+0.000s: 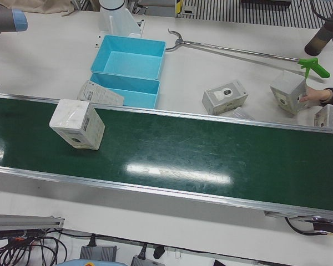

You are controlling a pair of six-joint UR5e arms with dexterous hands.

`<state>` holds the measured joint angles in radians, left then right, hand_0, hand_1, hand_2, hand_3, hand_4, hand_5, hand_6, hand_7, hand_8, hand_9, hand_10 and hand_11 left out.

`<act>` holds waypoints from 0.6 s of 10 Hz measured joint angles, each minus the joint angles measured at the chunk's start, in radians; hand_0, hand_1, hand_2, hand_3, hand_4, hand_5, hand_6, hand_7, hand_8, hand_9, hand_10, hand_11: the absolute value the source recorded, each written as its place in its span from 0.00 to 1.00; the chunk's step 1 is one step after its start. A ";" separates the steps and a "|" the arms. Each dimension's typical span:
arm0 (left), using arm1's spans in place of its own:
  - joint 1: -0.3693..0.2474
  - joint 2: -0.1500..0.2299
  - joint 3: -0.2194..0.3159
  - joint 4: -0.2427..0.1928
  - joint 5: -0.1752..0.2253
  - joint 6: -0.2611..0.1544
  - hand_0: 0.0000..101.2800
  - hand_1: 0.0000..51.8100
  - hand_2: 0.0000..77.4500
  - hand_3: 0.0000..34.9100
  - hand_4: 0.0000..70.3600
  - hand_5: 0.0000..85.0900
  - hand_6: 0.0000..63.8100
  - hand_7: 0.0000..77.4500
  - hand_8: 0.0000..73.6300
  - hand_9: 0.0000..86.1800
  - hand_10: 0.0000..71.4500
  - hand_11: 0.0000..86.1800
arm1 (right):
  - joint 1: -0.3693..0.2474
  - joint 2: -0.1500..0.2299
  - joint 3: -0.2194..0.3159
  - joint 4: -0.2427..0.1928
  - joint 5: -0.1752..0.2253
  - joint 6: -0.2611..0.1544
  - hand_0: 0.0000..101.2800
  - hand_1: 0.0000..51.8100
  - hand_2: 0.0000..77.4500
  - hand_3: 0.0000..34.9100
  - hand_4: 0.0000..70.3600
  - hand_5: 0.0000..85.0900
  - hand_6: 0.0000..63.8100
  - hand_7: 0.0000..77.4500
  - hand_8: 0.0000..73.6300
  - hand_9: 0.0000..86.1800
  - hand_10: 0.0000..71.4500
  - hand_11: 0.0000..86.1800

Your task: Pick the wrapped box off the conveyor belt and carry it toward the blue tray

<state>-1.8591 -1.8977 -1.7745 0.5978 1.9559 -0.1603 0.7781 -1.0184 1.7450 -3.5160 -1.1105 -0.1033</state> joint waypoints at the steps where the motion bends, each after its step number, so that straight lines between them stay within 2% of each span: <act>1: 0.000 0.000 0.000 0.000 0.000 0.000 0.00 0.00 0.01 0.00 0.00 0.01 0.01 0.01 0.01 0.00 0.01 0.01 | 0.000 0.000 0.000 0.000 0.000 0.000 0.49 0.34 0.14 0.00 0.15 0.31 0.08 0.07 0.00 0.03 0.00 0.01; 6: 0.000 0.000 0.000 0.000 0.000 0.000 0.00 0.00 0.01 0.00 0.00 0.01 0.01 0.00 0.01 0.00 0.00 0.01 | 0.000 0.001 0.001 0.000 0.000 0.000 0.49 0.32 0.15 0.00 0.15 0.31 0.07 0.07 0.00 0.03 0.00 0.01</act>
<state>-1.8592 -1.8978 -1.7745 0.5978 1.9559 -0.1603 0.7777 -1.0174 1.7457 -3.5159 -1.1106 -0.1028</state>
